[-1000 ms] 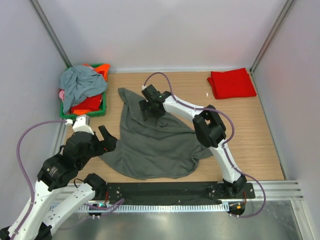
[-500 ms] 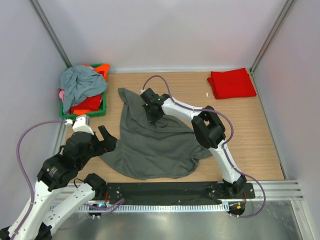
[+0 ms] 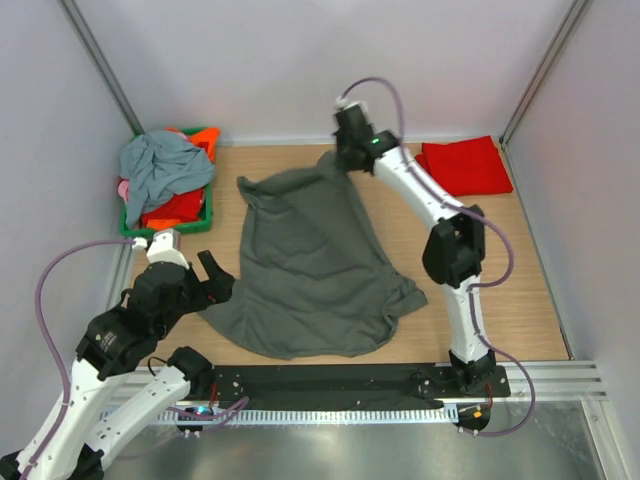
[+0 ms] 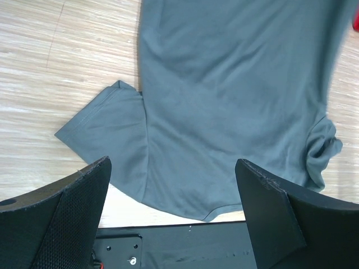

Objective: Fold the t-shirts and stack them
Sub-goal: Flatten the tshirt out

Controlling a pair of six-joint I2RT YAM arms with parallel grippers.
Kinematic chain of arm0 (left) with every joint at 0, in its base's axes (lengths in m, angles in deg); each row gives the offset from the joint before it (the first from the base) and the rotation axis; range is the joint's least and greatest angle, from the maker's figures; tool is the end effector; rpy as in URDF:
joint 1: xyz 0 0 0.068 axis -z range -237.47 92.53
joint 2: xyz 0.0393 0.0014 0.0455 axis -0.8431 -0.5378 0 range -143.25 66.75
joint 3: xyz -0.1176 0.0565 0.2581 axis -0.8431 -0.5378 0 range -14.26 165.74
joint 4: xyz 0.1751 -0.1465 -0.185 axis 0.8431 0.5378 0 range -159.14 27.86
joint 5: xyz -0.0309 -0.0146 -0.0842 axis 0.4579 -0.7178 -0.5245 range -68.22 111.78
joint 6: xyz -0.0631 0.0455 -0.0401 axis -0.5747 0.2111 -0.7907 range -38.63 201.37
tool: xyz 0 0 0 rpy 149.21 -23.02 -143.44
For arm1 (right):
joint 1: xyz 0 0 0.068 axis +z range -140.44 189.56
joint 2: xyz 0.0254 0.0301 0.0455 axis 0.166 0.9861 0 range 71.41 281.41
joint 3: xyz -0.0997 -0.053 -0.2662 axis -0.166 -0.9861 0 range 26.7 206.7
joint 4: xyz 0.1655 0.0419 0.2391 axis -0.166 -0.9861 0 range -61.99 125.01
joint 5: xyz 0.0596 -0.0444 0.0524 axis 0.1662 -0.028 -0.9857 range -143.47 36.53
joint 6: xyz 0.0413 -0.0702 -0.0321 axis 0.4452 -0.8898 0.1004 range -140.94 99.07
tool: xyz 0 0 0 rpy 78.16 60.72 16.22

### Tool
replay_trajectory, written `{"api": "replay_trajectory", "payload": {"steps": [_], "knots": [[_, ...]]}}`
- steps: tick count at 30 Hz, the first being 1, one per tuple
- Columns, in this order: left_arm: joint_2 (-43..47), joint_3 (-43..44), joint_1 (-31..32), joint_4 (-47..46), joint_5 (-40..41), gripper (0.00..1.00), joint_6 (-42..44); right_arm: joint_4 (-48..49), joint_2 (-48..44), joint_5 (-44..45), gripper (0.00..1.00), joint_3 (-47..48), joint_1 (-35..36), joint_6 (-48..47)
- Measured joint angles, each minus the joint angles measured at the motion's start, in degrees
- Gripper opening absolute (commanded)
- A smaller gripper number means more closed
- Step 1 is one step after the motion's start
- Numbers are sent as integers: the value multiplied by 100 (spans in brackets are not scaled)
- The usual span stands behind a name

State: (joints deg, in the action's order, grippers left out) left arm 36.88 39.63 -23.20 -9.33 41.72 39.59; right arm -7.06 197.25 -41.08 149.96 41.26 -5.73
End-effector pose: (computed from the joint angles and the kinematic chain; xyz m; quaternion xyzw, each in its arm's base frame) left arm 0.1192 -0.0491 0.3360 -0.1361 0.8697 -0.1550 0.4484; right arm 0.4961 0.2869 0.2833 -0.0905 0.9138 0.0612 0.3912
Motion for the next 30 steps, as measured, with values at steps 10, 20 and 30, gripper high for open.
{"api": "replay_trajectory", "payload": {"steps": [10,20,30], "knots": [[-7,-26,0,0,0,92,0,-101,599,479,100,1530,-1926,61],[-1080,-28,2,61,197,93,-184,350,-2796,-323,100,-3700,-975,804],[-2306,-970,2,-708,-48,93,-686,769,-5191,-809,100,-6883,-614,1878]]}}
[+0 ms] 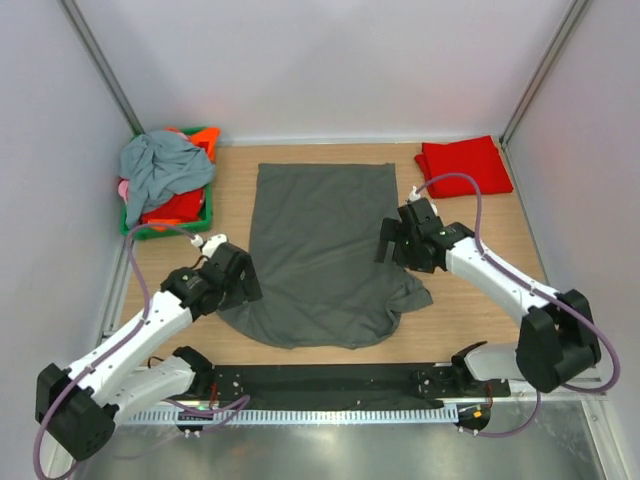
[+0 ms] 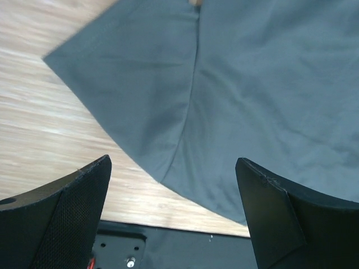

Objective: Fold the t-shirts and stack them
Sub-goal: Flatten the tshirt out

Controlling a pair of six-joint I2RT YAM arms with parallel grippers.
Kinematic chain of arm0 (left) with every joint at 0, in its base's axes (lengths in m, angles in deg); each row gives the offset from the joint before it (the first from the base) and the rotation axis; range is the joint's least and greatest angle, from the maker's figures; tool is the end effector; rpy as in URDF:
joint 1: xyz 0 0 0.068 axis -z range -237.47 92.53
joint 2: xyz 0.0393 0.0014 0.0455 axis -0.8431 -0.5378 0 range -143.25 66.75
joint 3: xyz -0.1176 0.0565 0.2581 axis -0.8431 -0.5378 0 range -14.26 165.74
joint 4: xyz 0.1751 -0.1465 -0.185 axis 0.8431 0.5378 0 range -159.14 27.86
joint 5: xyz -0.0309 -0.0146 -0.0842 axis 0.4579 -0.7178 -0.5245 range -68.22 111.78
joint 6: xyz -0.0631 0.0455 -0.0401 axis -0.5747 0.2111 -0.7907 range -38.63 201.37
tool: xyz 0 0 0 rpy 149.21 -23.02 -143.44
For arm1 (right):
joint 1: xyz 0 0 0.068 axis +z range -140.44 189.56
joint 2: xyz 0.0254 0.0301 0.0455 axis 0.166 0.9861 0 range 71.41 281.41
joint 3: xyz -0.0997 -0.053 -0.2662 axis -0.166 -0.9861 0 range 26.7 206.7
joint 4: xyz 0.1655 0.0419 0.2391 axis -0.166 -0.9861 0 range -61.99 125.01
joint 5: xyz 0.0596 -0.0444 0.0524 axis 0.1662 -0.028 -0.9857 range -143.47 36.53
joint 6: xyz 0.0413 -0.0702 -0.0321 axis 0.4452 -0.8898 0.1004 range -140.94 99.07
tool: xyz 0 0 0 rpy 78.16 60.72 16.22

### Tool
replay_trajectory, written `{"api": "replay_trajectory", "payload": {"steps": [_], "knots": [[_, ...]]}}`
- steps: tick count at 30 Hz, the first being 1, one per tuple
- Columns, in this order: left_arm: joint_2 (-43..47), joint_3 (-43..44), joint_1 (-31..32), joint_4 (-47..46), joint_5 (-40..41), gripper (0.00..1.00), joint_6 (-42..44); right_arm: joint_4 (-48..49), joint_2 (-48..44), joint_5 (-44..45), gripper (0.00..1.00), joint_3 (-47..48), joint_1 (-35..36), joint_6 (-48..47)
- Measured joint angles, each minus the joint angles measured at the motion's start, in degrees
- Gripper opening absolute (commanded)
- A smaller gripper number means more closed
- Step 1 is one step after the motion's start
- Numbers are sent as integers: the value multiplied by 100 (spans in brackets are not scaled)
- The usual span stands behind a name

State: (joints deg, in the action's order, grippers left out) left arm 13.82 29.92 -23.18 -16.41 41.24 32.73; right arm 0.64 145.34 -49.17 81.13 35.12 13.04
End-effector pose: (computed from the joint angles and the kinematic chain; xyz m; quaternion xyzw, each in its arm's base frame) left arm 0.1848 -0.0946 0.2252 -0.1606 0.9426 -0.0380 0.2904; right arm 0.2866 0.1306 0.2244 0.0813 0.9466 0.1229 0.2867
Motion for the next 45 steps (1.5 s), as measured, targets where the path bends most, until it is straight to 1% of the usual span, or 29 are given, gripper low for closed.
{"api": "replay_trajectory", "payload": {"steps": [3,6,9,12,16,21,25,28,30,32,34,36,39,40,42,45], "knots": [[-275,-496,0,-387,-129,91,-142,-68,413,-61,100,-284,0,79],[-610,-916,0,-761,-267,91,-269,-13,841,-59,100,-260,0,90],[-721,-1250,0,-990,-393,89,-404,68,1405,-61,100,-44,0,68],[-645,-1445,0,-1165,-479,87,-533,101,2133,-44,100,407,-4,-11],[-308,-1751,28,-1447,-610,84,-737,-103,3165,52,100,1478,-68,-260],[127,-2107,321,-1799,-601,80,-1137,-372,4273,223,100,3045,-214,-566],[122,-2205,1005,-2243,-529,80,-1637,-774,5163,363,100,4426,-356,-780],[-367,-2083,1735,-2719,-448,80,-2081,-1113,5831,422,100,5547,-448,-898],[-931,-1851,2168,-3018,-435,80,-2341,-1355,6317,435,100,6413,-516,-992],[-1823,-1342,2682,-3364,-433,80,-2555,-1504,6736,389,100,7160,-581,-1069],[-2933,-490,3206,-3469,-466,81,-2688,-1565,7075,291,100,7761,-643,-1204],[-4227,846,3775,-3635,-693,81,-2736,-1561,7276,188,100,8142,-721,-1366],[-5737,2634,4369,-3884,-1134,82,-2669,-1611,7311,81,100,8251,-861,-1519],[-6100,3119,4544,-3886,-1241,82,-2612,-1626,7285,55,100,8247,-933,-1530],[-6430,3598,4763,-3864,-1373,83,-2533,-1580,7097,-70,100,8004,-1141,-1550],[-6271,3532,4951,-3665,-1279,84,-2409,-1657,6426,-149,100,7302,-1491,-1545]]}}
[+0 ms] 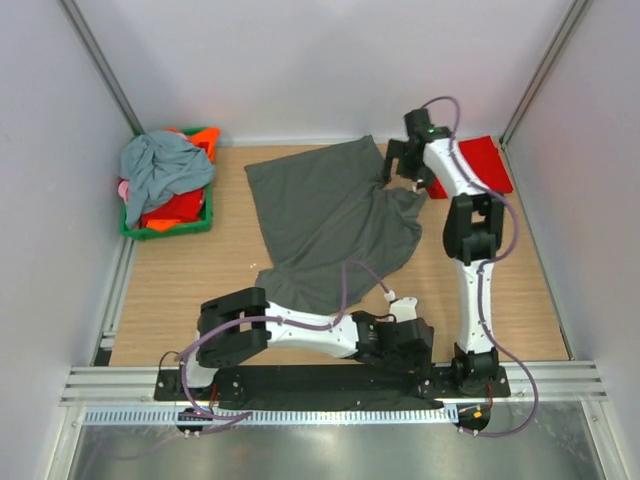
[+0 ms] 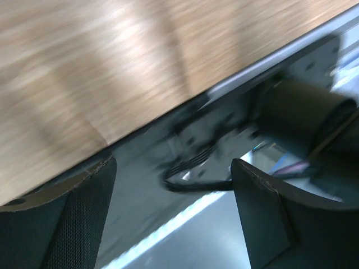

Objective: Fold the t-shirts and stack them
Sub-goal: Flatten the tshirt out

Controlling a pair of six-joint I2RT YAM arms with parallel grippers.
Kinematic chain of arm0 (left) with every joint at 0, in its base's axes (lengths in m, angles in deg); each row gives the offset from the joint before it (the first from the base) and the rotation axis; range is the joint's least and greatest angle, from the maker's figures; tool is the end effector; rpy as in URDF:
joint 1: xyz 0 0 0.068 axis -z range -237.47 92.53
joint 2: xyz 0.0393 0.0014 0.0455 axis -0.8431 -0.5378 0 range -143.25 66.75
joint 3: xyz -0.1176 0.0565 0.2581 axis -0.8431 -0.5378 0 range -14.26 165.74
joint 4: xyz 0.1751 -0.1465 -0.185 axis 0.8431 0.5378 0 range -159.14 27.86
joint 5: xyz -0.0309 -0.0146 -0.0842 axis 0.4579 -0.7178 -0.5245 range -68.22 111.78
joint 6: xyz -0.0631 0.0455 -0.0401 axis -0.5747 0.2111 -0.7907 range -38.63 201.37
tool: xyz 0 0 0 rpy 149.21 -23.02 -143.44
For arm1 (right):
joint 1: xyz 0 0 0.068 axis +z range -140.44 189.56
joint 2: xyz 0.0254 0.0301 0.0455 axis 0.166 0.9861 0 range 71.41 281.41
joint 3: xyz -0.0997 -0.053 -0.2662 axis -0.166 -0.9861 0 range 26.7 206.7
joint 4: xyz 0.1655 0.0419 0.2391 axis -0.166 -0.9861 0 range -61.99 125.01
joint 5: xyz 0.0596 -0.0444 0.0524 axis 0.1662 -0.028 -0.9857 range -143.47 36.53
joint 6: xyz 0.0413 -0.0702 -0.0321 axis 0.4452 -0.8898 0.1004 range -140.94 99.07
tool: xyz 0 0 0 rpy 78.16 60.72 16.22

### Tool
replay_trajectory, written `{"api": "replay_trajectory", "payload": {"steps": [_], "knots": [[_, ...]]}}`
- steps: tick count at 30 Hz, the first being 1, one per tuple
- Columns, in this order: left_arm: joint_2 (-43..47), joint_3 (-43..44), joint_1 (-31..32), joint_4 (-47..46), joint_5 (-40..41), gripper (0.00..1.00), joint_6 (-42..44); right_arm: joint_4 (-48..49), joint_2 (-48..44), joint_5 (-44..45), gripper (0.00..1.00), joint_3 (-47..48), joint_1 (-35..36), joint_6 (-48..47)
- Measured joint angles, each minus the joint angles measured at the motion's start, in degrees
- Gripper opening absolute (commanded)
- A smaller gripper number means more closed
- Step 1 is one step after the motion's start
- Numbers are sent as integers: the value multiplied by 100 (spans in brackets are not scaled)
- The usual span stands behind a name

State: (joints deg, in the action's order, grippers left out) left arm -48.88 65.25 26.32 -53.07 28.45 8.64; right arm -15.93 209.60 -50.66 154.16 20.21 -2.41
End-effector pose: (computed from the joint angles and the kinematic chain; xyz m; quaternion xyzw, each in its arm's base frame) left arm 0.0626 -0.4911 0.1313 0.0722 0.9419 -0.3054 0.1197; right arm 0.5775 0.1048 0.1743 0.0725 0.9666 0.0386 0.2428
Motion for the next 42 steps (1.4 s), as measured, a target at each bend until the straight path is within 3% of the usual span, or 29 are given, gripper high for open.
{"api": "replay_trajectory", "payload": {"steps": [4,8,13,16,21,25,30,37,42], "knots": [[800,-516,24,855,275,87,140,-136,-1067,-2,100,-236,-332,37],[2118,-667,24,1989,992,93,271,-76,-2555,-15,100,-710,-190,258],[4218,-859,-96,3108,1934,96,308,669,-4959,-372,100,-3488,452,960],[5292,-1091,-612,3786,2326,96,413,938,-5724,-389,100,-5077,1344,1576],[6522,-1213,-1637,4607,2785,100,748,1445,-5685,-173,95,-6815,3567,2682],[7204,-1176,-1816,5040,3060,100,885,1633,-5648,127,95,-7396,4642,3504],[7392,-1202,-1829,5322,3147,100,879,2068,-5158,369,95,-7412,5130,4057],[7879,-1683,-1829,5517,3126,100,811,2299,-4269,664,92,-7042,5147,4275],[7973,-1685,-1829,5617,3123,100,713,2579,-4037,807,81,-6940,5056,4380]]}}
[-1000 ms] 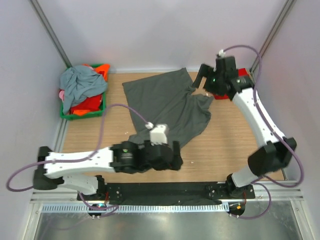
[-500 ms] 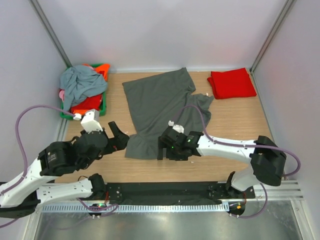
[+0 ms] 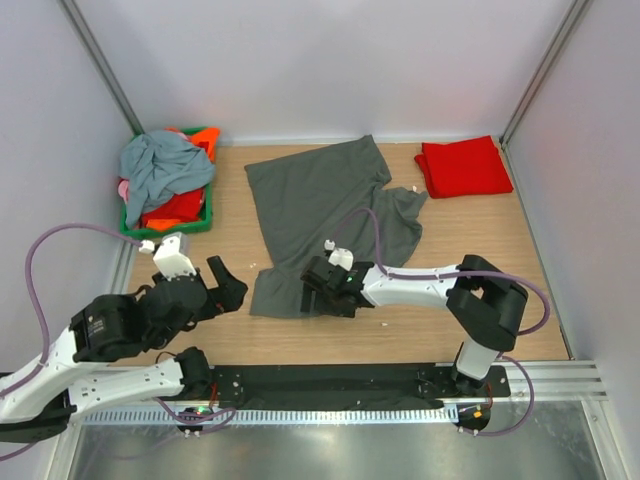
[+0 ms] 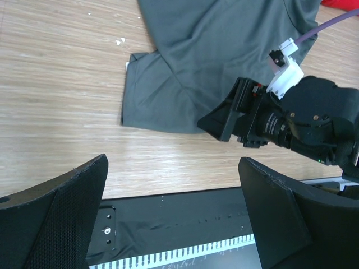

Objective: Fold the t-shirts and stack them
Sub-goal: Flatten the tshirt out

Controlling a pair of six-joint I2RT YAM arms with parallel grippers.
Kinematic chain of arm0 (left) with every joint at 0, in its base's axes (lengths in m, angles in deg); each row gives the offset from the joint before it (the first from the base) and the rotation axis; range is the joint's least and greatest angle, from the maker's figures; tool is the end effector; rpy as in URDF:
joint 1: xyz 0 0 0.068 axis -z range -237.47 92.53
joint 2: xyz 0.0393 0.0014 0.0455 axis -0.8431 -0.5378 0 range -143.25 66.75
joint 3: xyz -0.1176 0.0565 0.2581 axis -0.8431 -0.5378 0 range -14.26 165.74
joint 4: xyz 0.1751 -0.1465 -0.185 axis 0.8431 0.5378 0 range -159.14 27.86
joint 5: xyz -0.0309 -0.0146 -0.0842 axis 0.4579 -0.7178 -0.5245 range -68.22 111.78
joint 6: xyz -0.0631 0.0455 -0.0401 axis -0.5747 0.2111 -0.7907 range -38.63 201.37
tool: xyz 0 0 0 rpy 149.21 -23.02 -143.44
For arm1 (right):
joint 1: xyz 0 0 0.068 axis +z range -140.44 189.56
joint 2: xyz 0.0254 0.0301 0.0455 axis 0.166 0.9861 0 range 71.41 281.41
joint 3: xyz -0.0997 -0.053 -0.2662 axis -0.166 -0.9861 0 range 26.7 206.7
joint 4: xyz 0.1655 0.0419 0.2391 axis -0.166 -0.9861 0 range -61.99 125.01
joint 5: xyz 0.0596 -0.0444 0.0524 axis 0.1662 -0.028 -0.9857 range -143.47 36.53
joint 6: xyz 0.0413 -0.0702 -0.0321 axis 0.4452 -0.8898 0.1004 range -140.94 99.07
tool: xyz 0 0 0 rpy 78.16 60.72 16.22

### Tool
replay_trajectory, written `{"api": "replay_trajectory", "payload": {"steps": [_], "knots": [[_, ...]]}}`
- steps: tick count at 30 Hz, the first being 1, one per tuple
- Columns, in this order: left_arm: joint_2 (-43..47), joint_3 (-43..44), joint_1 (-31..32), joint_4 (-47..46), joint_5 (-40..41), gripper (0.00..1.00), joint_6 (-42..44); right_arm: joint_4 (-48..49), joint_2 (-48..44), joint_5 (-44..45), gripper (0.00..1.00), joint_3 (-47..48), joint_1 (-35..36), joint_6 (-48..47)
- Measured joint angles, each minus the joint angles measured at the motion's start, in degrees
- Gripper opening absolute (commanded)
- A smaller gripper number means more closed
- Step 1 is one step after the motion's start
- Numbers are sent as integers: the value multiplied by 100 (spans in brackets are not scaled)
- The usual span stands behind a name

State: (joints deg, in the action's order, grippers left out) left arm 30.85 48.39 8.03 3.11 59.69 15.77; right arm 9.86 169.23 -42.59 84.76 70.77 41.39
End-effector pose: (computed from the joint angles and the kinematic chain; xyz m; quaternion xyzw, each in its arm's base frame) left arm 0.0889 -0.0798 0.3611 -0.1238 0.8753 -0.2015 0.4219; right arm 0.1934 0.3216 0.1232 0.0300 0.9715 0.1468 0.1838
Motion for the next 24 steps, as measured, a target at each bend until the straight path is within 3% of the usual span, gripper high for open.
{"api": "replay_trajectory", "payload": {"steps": [1,3,4,5,6,12,17,18,19,22,24], "knots": [[7,-2,0,13,-4,100,-4,66,22,2,77,2,-33,31],[31,-9,0,52,-7,100,-22,210,68,31,53,2,-107,52],[46,-13,0,85,-9,100,-26,262,103,42,40,0,-127,61],[61,-13,0,105,-9,100,-31,328,142,42,15,-13,-140,52],[76,-13,0,129,-7,100,-39,415,162,46,3,-59,-166,42],[46,-11,0,225,2,100,-39,590,-706,221,1,-1093,-216,299],[-380,66,0,214,81,100,4,-994,-3126,931,1,-1941,-448,960],[-540,105,0,190,136,100,11,-1399,-3779,1180,14,-1987,-505,1189],[-741,157,-7,160,186,100,35,-1759,-4411,1399,46,-1993,-538,1438],[-1327,278,-199,-111,247,100,254,-2588,-5899,1926,100,-1996,-546,2024],[-1786,278,-758,-544,-79,100,544,-3163,-6599,2277,100,-1993,-546,2284]]}}
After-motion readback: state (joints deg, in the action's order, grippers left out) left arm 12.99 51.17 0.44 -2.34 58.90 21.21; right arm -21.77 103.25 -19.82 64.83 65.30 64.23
